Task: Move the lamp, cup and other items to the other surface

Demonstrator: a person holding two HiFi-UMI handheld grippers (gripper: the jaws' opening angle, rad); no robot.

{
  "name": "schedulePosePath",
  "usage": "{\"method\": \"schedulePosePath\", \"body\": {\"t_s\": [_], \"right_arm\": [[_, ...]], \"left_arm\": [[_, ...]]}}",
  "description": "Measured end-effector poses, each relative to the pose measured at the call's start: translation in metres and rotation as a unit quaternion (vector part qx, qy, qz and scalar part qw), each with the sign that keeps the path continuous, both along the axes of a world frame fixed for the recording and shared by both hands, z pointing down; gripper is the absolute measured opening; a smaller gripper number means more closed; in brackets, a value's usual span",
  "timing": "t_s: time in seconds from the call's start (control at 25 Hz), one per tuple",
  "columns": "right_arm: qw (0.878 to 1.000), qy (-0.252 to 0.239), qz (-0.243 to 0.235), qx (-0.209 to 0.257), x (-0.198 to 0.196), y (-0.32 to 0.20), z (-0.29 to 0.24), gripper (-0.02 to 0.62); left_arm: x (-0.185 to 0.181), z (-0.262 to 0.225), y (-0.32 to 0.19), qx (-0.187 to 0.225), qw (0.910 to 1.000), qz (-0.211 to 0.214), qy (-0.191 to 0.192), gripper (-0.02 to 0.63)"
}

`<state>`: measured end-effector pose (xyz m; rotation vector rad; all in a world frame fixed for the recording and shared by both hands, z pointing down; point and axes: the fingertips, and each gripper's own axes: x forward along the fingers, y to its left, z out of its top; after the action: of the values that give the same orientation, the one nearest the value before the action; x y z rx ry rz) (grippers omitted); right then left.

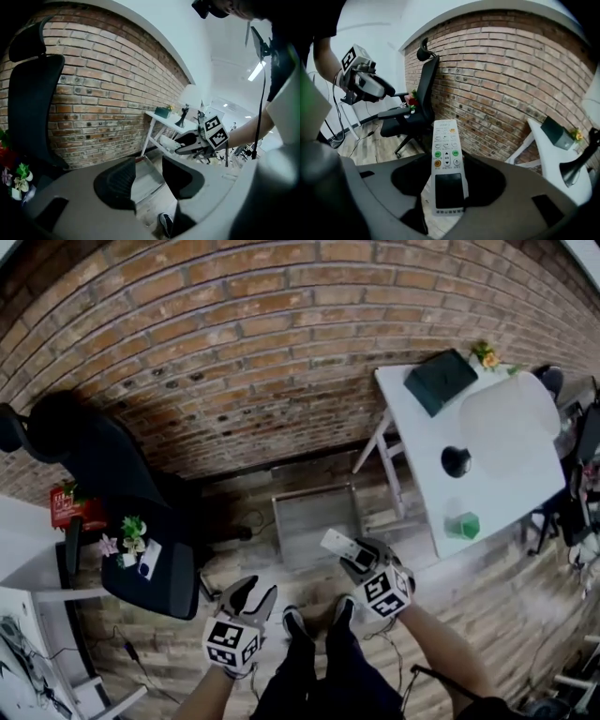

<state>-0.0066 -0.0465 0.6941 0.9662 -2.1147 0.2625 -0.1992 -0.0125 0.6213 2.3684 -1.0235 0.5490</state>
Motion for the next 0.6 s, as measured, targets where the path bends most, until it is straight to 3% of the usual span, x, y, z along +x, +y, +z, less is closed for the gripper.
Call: {"method": "schedulePosePath", "body": {"t_s": [0.28,0.6], "right_arm": [[0.996,0.013,0.075,0.053,0.061,0.005,-0.093,0.221],[0.979,0.025,0.183,0.081,0.161,0.043,-0.173,0.221]], "left_arm": [[0.027,-0.04,-0.007,0.019,0.9987,0.047,0.012,0.176],[0.061,-0.08,-0.011,0.045,0.9943,0.092,0.031,0.176]]}}
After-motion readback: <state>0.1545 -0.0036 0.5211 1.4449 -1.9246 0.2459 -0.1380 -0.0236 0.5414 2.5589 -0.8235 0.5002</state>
